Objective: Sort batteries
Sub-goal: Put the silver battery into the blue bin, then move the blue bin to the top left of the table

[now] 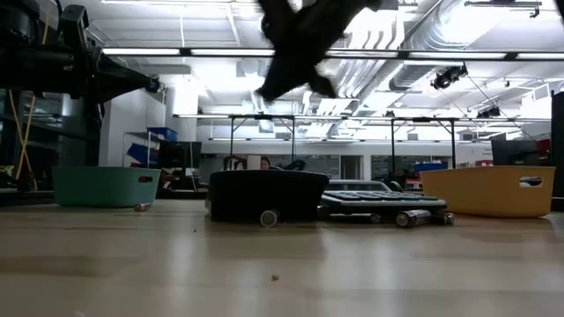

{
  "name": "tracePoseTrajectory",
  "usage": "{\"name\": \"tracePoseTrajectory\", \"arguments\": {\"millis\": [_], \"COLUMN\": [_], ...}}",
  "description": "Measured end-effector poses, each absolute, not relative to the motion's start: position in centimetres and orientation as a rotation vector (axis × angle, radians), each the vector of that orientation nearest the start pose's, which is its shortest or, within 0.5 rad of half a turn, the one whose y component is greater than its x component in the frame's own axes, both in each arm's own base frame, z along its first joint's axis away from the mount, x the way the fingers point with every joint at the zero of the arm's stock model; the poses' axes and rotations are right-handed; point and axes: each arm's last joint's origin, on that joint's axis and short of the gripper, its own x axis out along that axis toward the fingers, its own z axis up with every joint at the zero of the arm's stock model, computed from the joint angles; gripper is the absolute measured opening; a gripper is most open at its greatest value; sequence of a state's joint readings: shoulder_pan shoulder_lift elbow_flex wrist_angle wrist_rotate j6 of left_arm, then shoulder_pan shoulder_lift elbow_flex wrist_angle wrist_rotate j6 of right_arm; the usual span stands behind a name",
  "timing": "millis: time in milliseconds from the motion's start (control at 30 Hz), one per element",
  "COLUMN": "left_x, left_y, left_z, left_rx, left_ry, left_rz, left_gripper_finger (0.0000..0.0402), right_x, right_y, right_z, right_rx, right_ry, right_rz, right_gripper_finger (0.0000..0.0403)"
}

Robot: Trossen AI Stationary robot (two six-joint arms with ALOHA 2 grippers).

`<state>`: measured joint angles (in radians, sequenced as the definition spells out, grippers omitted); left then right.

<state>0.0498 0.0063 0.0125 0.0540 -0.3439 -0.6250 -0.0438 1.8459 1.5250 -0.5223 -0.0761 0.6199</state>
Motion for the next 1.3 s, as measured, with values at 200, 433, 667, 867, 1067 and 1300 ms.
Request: {"name": "tracePoseTrajectory", "arguments": {"millis": [200,433,667,867,1067,1300], "left_x": [9.5,9.5,9.5,9.5,9.5,9.5], "left_y": [1.4,1.4,1.4,1.4,1.4,1.4], "left_z": [17.2,17.2,17.2,17.2,17.2,17.3], "left_rx": [-0.626,-0.626,-0.626,-0.626,-0.625,-0.626], "left_ry": [-0.18,-0.181,-0.181,-0.181,-0.18,-0.18], "left_rz": [0.361,0.361,0.361,0.362,0.361,0.352], "left_gripper_finger": [0.0001,0.0001,0.0001,0.0001,0.0001,0.0001], "right_x": [46.7,52.9,56.7,57.2,57.5,57.0], "right_y": [-6.0,-8.6,-9.4,-9.6,-9.8,-11.5], "right_z": [25.8,24.2,21.7,19.9,20.3,20.9], "right_rx": [0.585,0.612,0.668,0.767,0.724,0.795], "right_ry": [0.619,0.539,0.507,0.396,0.306,0.344], "right_rz": [-0.203,-0.107,-0.075,-0.11,-0.116,0.075], "right_gripper_finger": [0.0001,0.0001,0.0001,0.0026,0.0124,0.0219]}}
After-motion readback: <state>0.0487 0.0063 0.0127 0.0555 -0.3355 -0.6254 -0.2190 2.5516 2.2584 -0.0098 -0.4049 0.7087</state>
